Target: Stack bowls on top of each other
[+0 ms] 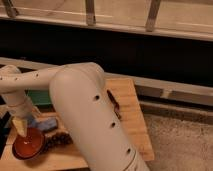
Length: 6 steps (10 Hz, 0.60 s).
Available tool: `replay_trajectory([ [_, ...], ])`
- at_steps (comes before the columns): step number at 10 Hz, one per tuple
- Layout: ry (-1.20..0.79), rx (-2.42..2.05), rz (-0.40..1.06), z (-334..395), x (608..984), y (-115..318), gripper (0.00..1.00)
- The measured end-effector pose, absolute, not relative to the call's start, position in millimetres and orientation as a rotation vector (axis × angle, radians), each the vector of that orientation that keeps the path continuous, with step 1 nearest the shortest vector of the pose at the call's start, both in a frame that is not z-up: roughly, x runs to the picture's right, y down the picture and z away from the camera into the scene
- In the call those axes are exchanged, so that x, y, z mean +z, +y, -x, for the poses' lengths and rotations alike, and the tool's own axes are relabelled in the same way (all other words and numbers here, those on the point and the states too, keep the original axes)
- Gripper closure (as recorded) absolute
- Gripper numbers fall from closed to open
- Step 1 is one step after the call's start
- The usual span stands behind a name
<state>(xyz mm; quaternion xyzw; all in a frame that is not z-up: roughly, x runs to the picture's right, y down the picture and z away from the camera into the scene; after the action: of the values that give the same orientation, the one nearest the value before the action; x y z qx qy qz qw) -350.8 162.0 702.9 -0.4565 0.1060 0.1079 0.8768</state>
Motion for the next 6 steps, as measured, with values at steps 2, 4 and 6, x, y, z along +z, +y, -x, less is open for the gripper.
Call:
replay_trajectory([
  [2, 0.222, 0.227, 0.953, 349.5, 703.6, 161.5, 0.28],
  [4, 0.222, 0.226, 0.952, 350.2, 703.2, 161.8, 0.28],
  [6, 0.222, 0.225, 0.953, 350.5, 703.1, 162.1, 0.28],
])
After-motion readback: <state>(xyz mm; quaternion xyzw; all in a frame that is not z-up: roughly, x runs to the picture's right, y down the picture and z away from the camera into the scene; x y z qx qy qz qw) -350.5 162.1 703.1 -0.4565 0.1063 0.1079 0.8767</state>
